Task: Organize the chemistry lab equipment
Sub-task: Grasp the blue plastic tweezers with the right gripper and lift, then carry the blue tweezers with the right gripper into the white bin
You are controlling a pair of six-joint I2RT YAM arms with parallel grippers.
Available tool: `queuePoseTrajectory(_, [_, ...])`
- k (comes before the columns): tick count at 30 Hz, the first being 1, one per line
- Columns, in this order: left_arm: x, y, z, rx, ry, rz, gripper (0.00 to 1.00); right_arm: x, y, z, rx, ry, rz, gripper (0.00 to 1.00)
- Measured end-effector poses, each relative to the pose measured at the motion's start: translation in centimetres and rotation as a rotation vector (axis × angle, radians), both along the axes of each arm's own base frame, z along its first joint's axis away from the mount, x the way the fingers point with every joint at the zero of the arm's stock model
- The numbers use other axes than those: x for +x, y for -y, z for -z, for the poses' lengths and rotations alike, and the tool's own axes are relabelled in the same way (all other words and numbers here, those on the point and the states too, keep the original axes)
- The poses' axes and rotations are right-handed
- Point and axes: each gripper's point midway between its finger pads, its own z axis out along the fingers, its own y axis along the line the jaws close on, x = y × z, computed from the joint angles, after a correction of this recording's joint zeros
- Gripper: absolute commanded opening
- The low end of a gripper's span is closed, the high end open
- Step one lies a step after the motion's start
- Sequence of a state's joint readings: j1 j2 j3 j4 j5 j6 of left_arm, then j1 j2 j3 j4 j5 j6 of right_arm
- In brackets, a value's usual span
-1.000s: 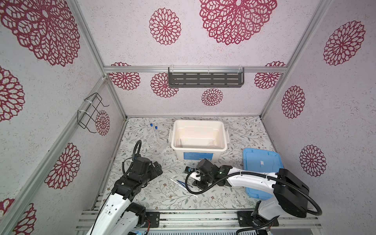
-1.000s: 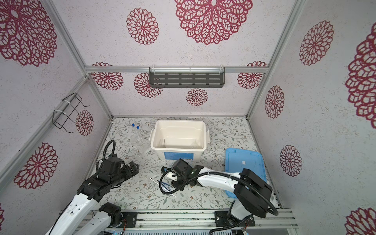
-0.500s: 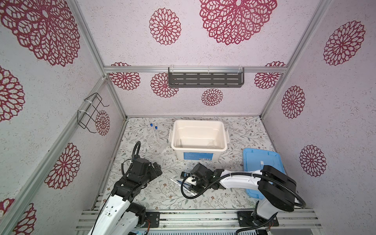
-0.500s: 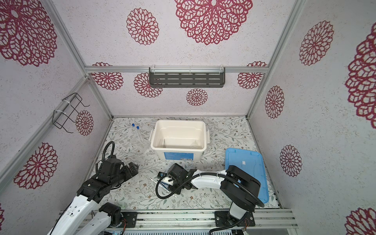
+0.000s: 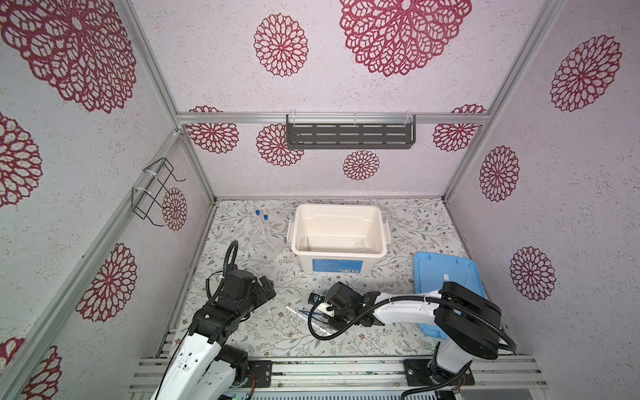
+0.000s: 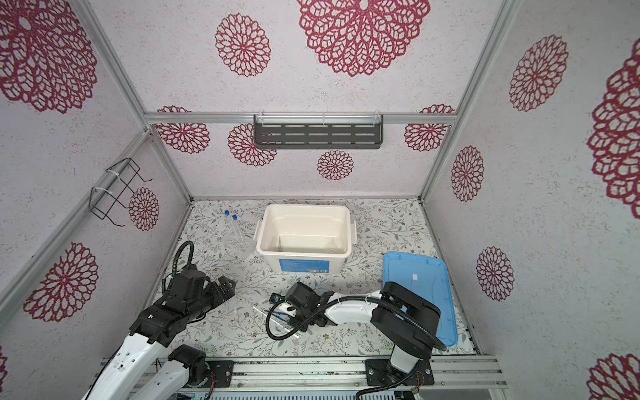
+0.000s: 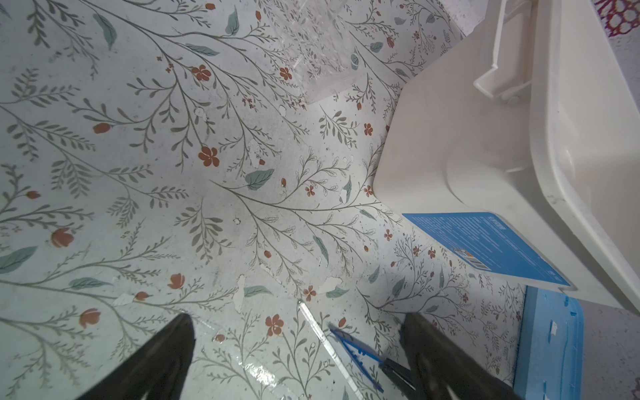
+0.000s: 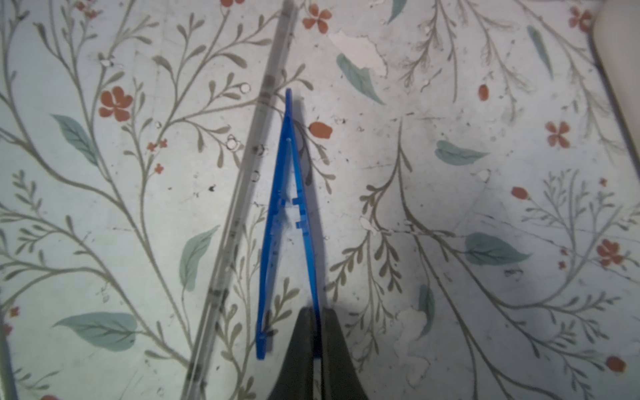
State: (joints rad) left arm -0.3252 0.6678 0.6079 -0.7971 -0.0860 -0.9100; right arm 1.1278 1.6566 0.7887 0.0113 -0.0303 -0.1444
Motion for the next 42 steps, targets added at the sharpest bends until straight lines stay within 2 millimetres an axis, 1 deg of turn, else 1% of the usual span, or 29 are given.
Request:
queuePoseTrajectory(3, [0.0, 0.0, 0.0, -0.002, -0.001, 0.001, 0.97, 0.4, 0.4, -0.1, 0.006, 0.028, 0.032, 0.0])
queuePoseTrajectory(6, [0.0, 0.0, 0.0, -0.002, -0.001, 0.001, 0.97, 0.6, 1.3, -0.2, 0.015, 0.061, 0.061, 0.0])
queuePoseTrajectory(9, [0.0, 0.0, 0.0, -0.002, -0.001, 0.001, 0.97, 1.0, 1.8, -1.2, 0.059, 0.099, 0.094, 0.0])
queuePoseTrajectory(12, [0.0, 0.1, 0.0, -0.003, -0.001, 0.002, 0.97, 1.5, 1.7, -2.9, 0.122, 0.136, 0.124, 0.0])
queuePoseTrajectory(15, [0.0, 0.1, 0.0, -0.006, -0.001, 0.005, 0.97, 2.3, 1.0, -5.0, 0.194, 0.175, 0.154, 0.0])
queuePoseTrajectory(22, [0.0, 0.4, -0.1, -0.018, 0.004, 0.013, 0.97, 3.6, 0.4, -8.4, 0.299, 0.221, 0.234, 0.0])
queuePoseTrajectory(24, [0.0, 0.4, -0.2, -0.019, 0.005, 0.013, 0.98, 4.2, -0.2, -10.3, 0.344, 0.24, 0.256, 0.0])
queuePoseTrajectory(26, [0.1, 0.3, -0.3, -0.02, 0.01, 0.011, 0.98, 4.8, -0.9, -12.6, 0.396, 0.262, 0.275, 0.0])
queuePoseTrajectory(30, [0.0, 0.2, -0.3, -0.016, 0.012, 0.01, 0.97, 6.6, -2.2, -17.9, 0.493, 0.31, 0.308, 0.0])
queuePoseTrajectory(32, [0.0, 0.2, -0.3, -0.014, 0.014, 0.01, 0.97, 7.6, -2.4, -20.2, 0.526, 0.327, 0.327, 0.0])
queuePoseTrajectory(35, [0.0, 0.1, -0.4, -0.011, 0.017, 0.01, 0.97, 9.9, -2.0, -22.6, 0.543, 0.345, 0.371, 0.0])
queuePoseTrajectory(38, [-0.1, 0.0, -0.4, -0.005, 0.017, 0.009, 0.97, 12.8, -1.3, -23.6, 0.52, 0.343, 0.42, 0.0])
queuePoseTrajectory(40, [-0.2, -0.1, -0.5, -0.002, 0.02, 0.005, 0.97, 14.7, -0.8, -23.6, 0.485, 0.337, 0.456, 0.0])
queuePoseTrajectory(42, [-0.2, -0.2, -0.5, -0.001, 0.024, 0.002, 0.97, 16.5, -0.6, -23.1, 0.438, 0.32, 0.488, 0.0])
